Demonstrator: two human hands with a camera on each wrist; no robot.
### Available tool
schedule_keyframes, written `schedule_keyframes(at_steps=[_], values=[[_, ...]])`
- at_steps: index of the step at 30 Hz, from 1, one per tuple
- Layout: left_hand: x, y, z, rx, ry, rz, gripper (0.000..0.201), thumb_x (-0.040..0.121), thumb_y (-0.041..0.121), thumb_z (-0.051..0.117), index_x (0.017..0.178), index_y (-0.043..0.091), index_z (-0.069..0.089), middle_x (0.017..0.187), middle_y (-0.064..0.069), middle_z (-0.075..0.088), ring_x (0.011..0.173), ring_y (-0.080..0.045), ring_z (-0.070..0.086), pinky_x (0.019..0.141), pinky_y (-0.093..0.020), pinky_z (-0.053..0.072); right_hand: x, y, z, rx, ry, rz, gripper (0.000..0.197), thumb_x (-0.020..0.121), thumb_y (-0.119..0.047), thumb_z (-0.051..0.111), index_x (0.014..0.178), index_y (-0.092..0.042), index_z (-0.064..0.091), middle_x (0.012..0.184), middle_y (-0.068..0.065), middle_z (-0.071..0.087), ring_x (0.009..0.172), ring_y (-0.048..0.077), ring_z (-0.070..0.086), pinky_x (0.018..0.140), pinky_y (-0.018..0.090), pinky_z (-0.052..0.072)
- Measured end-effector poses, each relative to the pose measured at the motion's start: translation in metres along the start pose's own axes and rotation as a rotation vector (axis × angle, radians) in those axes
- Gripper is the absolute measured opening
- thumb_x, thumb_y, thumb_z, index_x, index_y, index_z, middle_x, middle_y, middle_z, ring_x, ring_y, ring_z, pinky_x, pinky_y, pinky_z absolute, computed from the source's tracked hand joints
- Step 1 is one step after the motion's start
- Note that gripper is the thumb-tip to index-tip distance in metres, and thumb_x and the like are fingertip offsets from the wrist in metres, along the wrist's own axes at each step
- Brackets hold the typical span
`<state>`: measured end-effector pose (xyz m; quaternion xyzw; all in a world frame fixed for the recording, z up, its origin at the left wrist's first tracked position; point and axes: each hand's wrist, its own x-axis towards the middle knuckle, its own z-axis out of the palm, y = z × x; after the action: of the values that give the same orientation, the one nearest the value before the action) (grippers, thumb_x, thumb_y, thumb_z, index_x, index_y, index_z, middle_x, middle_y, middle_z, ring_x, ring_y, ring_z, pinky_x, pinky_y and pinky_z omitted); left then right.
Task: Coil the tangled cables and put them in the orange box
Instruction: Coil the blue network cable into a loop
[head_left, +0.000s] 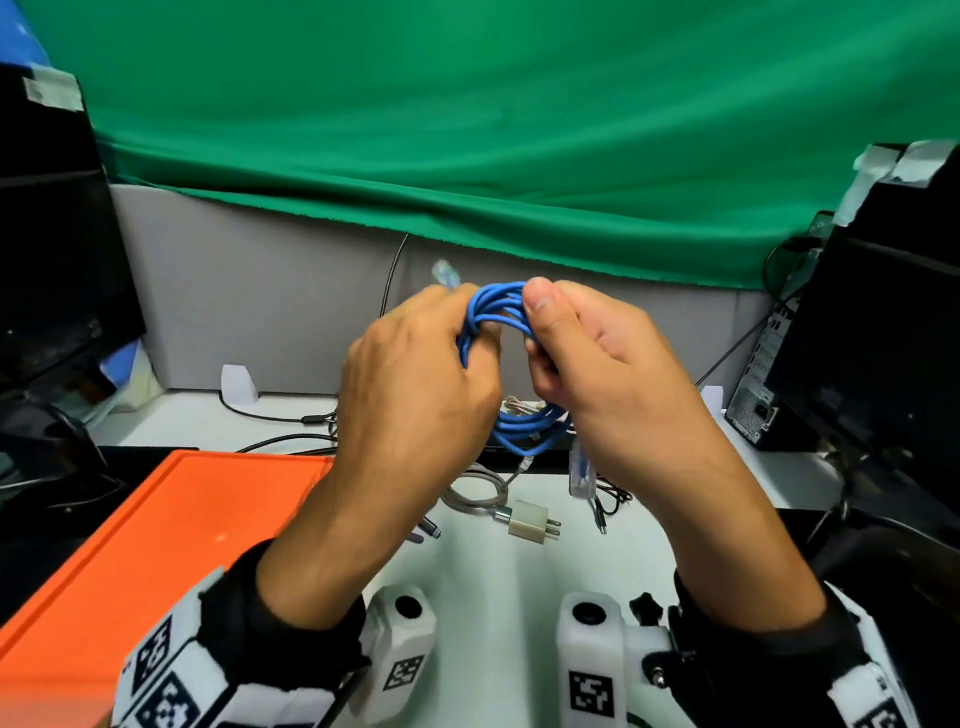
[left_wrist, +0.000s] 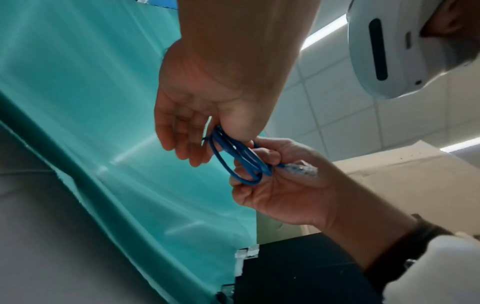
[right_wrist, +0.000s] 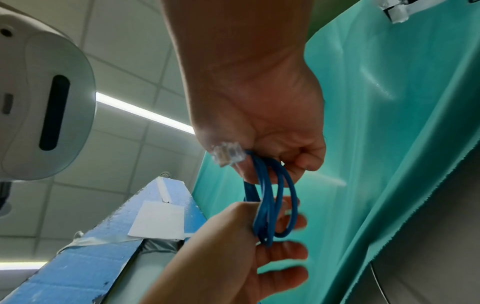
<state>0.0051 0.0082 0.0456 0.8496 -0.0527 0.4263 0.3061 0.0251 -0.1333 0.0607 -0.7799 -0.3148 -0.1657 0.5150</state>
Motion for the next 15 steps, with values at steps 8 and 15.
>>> schedule_keyframes(at_steps=[8, 15], values=[[0.007, -0.006, -0.028, 0.564, -0.43, 0.074, 0.063, 0.096, 0.068, 0.011, 0.079, 0.031, 0.06, 0.08, 0.007, 0.034, 0.09, -0.017, 0.032, 0.088, -0.042, 0.029, 0.006, 0.017, 0.002, 0.056, -0.067, 0.131, 0.042, 0.107, -0.042, 0.043, 0.071, -0.02, 0.051, 0.051, -0.013, 0.044, 0.05, 0.007, 0.034, 0.054, 0.027, 0.029], [0.019, -0.027, -0.01, 0.305, -0.085, 0.328, 0.054, 0.096, 0.058, 0.043, 0.081, 0.019, 0.076, 0.103, -0.003, 0.053, 0.111, -0.026, 0.048, 0.12, -0.052, 0.016, 0.008, 0.014, -0.003, 0.28, -0.004, 0.189, 0.039, 0.105, -0.04, 0.047, 0.075, -0.017, 0.055, 0.052, -0.008, 0.039, 0.056, 0.015, 0.029, 0.055, 0.032, 0.023]])
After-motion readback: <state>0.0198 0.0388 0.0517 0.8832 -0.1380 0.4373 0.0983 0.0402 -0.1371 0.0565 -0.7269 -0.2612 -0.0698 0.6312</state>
